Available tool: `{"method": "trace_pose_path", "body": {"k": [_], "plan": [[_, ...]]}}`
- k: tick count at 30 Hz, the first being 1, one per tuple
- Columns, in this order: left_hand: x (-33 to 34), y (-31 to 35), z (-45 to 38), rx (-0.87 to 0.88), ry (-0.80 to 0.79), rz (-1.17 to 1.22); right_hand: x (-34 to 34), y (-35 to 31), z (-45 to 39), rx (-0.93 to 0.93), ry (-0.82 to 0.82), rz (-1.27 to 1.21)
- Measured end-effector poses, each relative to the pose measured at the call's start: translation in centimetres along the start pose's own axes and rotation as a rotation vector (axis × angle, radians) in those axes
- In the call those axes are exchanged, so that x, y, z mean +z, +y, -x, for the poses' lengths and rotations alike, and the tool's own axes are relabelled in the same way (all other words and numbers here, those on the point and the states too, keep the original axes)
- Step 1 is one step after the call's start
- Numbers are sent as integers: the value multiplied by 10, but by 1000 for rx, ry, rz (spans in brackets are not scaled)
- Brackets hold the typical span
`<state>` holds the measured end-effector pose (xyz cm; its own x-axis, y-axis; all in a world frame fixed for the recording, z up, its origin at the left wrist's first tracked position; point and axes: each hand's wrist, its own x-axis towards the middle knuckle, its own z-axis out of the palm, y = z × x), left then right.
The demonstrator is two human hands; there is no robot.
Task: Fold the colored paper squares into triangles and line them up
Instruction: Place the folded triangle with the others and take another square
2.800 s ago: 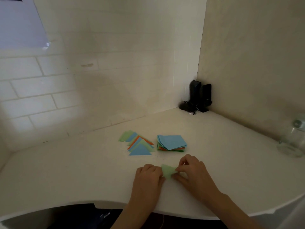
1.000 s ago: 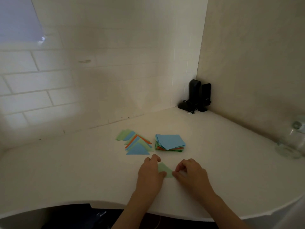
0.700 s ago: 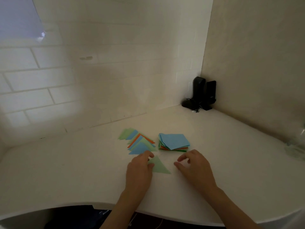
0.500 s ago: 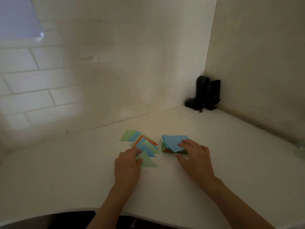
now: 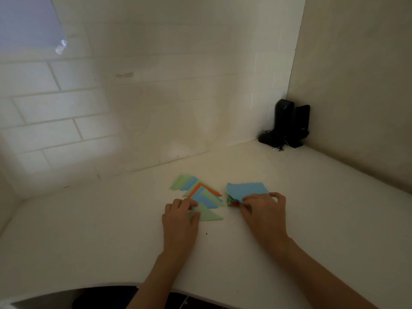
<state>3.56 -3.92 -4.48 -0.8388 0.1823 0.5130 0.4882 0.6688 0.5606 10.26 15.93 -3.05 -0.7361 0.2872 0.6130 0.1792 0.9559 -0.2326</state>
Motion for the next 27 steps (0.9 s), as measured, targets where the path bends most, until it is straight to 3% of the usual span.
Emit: {"method": "trace_pose_path", "body": {"k": [5, 11, 18, 27], "plan": [[-5, 10, 6, 73, 32, 13, -25, 6, 1, -38, 87, -25], [-13, 53, 35, 376, -44, 216, -67, 12, 32, -206, 220, -16], [1, 54, 59, 483, -352, 248, -60, 15, 79, -224, 57, 6], [2, 53, 63, 417, -344, 202, -54, 26, 90, -29, -185, -368]]}}
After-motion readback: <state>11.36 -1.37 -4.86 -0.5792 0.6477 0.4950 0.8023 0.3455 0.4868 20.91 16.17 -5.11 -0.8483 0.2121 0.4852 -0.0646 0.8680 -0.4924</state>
